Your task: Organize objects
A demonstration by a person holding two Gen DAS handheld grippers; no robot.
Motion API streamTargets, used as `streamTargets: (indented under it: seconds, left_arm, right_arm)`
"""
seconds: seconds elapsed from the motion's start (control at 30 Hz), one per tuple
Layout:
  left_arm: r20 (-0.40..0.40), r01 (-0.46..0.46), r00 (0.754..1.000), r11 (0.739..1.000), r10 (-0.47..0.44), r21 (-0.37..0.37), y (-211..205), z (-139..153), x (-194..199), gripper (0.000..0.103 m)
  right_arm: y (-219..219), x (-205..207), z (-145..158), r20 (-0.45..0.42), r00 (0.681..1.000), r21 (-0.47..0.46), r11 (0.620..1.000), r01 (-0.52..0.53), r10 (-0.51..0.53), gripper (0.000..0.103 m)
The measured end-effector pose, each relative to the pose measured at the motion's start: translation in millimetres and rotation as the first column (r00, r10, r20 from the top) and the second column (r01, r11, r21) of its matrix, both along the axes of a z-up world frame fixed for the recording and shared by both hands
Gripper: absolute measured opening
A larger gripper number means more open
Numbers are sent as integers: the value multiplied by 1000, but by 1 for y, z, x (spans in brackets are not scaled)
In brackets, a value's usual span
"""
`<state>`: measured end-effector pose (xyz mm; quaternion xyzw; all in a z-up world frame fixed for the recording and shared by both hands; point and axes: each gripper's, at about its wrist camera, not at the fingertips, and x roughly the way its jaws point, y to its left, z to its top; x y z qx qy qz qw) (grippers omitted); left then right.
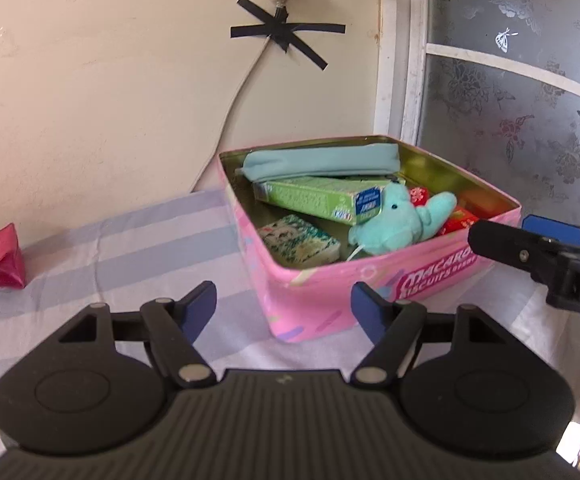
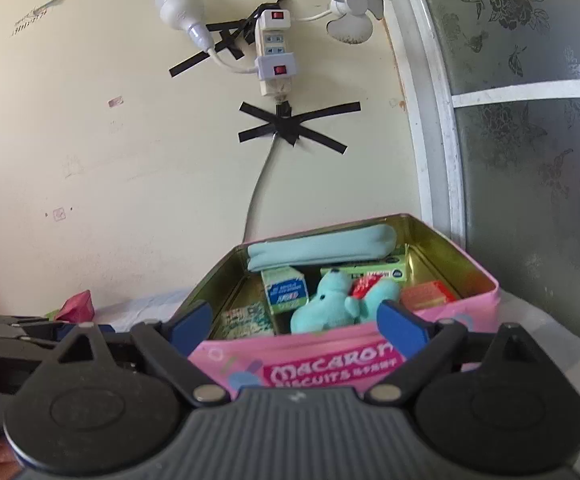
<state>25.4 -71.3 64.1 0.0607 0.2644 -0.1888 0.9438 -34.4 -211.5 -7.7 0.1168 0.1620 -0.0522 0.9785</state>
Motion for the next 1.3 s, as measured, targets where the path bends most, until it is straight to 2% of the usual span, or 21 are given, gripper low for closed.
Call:
streamTargets:
  seconds: [0.13, 0.33, 0.43, 0.7, 0.9, 0.97, 1.03, 1.1, 1.3]
  left_arm:
    - [-46, -38, 998, 999, 38, 6, 21, -14, -3, 76]
    - [-60, -83, 995, 996, 85, 33, 51, -30, -9, 76]
    - [-65, -113, 991, 993, 115, 39, 69, -36, -8, 82]
    - [-68, -204, 976, 978, 207, 53, 124, -42, 4, 82]
    - [-76, -298, 950, 953, 302, 61, 171, -46, 22, 82]
    - [-82, -358, 929, 932, 361, 50, 191, -47, 29, 82]
    - [-76, -433, 898, 901, 434, 24, 214, -46, 32, 82]
    - [-68, -521, 852, 854, 519, -1, 239, -46, 35, 82]
    - [-133, -718, 696, 689, 706, -100, 309, -40, 42, 82]
  right_arm:
    - [22, -1, -17, -64, 997, 15, 999, -40, 40, 90]
    - [55, 7, -33, -128, 986, 36, 994, -99, 103, 89]
    - [72, 13, -37, -149, 979, 41, 990, -138, 142, 89]
    - [119, 43, -39, -202, 946, 46, 967, -249, 253, 88]
    - [157, 74, -42, -250, 908, 30, 940, -340, 337, 87]
    - [171, 86, -43, -262, 894, 17, 927, -374, 365, 87]
    - [186, 100, -44, -279, 878, 6, 915, -404, 390, 87]
    - [204, 115, -44, -290, 860, -10, 897, -442, 420, 87]
    - [264, 171, -42, -263, 832, -73, 850, -522, 489, 90]
